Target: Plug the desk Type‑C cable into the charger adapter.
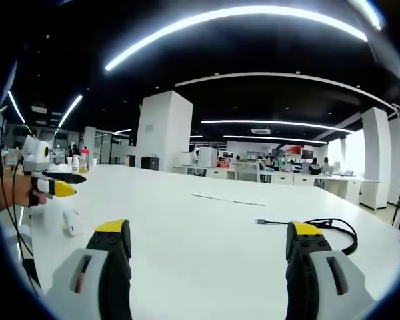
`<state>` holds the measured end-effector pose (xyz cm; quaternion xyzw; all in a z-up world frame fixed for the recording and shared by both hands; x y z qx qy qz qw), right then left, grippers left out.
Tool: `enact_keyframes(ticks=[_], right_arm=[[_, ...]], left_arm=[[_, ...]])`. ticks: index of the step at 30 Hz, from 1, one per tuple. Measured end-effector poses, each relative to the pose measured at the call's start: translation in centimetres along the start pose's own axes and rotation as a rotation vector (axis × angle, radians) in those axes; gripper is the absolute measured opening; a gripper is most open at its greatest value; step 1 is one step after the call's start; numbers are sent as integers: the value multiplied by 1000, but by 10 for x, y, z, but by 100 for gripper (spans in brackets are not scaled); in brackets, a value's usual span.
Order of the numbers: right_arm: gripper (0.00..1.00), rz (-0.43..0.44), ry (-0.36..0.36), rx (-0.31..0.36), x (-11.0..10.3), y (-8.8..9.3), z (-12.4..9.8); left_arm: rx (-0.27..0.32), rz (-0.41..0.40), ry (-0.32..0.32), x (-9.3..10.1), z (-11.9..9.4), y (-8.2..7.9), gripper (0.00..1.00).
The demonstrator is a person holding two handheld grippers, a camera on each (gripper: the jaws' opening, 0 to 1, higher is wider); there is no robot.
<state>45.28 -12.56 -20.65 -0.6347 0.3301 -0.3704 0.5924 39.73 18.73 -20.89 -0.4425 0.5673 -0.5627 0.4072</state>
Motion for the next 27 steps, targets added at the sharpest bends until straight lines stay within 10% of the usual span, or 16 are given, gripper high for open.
enact_keyframes(ticks=[19, 27], right_arm=[[99, -14, -1, -3, 5, 1, -1], [97, -37, -24, -101, 48, 8, 15]], left_arm=[[26, 3, -36, -8, -3, -6, 100], [35, -1, -34, -8, -6, -8, 100]])
Point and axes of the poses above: the point that each gripper's makers call its tool centre point, and the gripper's own axes: z roughly forward along the fingers, x roughly to its right, y roughly out of its underside, the point moved 2 cm from there along -z, roughly backward along the fingers, and after that the axes turned 1 degree about -x, right-handed, at the moved point
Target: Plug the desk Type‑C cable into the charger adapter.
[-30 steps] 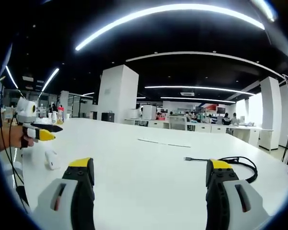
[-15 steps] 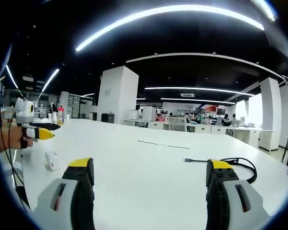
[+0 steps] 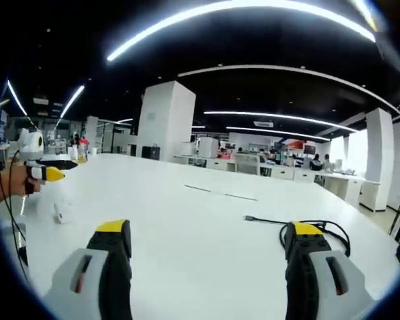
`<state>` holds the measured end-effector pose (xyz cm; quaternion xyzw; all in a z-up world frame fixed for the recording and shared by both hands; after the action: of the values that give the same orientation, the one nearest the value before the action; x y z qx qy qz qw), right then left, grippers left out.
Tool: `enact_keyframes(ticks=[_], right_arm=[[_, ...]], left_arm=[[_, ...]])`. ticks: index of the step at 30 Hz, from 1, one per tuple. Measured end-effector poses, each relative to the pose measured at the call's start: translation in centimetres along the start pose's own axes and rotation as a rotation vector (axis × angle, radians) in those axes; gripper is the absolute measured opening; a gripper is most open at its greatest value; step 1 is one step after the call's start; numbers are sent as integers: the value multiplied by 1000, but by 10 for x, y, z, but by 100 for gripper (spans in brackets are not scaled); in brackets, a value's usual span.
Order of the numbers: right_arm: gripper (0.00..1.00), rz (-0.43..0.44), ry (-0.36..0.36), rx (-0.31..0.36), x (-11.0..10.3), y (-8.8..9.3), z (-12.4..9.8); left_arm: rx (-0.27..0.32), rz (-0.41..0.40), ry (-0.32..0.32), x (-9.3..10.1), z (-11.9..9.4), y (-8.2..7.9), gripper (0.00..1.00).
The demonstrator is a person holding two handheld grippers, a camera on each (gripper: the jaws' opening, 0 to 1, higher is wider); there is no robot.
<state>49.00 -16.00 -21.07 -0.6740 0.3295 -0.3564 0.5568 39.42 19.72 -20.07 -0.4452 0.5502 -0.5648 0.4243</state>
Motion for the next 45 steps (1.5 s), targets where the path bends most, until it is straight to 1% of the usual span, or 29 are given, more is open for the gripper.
enact_keyframes(ticks=[2, 5, 6, 9, 12, 13, 15, 17, 18, 19, 21, 24, 26, 29, 34, 35, 37, 40, 43, 45], right_arm=[[93, -18, -16, -35, 12, 3, 6], [83, -55, -28, -94, 29, 13, 13], [81, -66, -30, -120, 35, 17, 15], [80, -93, -19, -183, 50, 26, 20], [75, -109, -18, -196, 65, 26, 25], [71, -115, -19, -205, 66, 26, 26], [67, -129, -29, -228, 72, 28, 31], [60, -141, -32, -241, 75, 28, 33], [56, -149, -38, -257, 76, 30, 35], [50, -152, -46, -278, 76, 32, 36], [43, -146, -63, -320, 88, 37, 44], [40, -158, -68, -369, 101, 43, 52], [37, -167, -74, -412, 108, 48, 54], [30, -177, -85, -448, 117, 52, 59], [27, -170, -92, -508, 123, 56, 59], [27, -171, -99, -535, 124, 59, 58], [26, -163, -99, -561, 128, 62, 59], [21, -152, -111, -588, 126, 63, 62], [20, -128, -128, -603, 129, 63, 63], [17, -118, -135, -622, 125, 63, 60]], left_arm=[[-2, -6, -2, -2, -1, 2, 100], [-1, -16, -9, -4, -3, 3, 100], [0, -18, -12, -6, -4, 3, 100], [1, -19, -17, -7, -5, 3, 100], [-3, -14, -20, -9, -6, 3, 100], [-5, -15, -21, -10, -7, 3, 100], [-4, -18, -25, -11, -8, 3, 100], [-2, -17, -27, -13, -8, 2, 100], [-1, -16, -29, -13, -9, 2, 100], [-1, -15, -31, -14, -9, 2, 100], [-2, -13, -32, -14, -10, 2, 100], [-11, 2, -37, -16, -11, 2, 100], [-11, 6, -39, -16, -11, 2, 100], [-11, 5, -45, -18, -13, 2, 100], [-15, 1, -54, -22, -15, 4, 100], [-17, 0, -55, -22, -15, 5, 100], [-22, -1, -56, -22, -15, 6, 100], [-23, -3, -53, -23, -16, 6, 100], [-24, 7, -57, -24, -16, 5, 100], [-28, 6, -57, -25, -16, 6, 100]])
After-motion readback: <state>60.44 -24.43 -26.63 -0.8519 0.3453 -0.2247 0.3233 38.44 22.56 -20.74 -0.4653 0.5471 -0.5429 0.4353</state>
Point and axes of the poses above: the point that each gripper's makers call its tool centre point, and the gripper's own axes: z roughly forward along the fingers, x roughly to its right, y roughly out of its underside, the point moved 2 cm from there along -z, roughly backward along the fingers, and after that the axes turned 1 degree about -x, right-handed, at the moved point
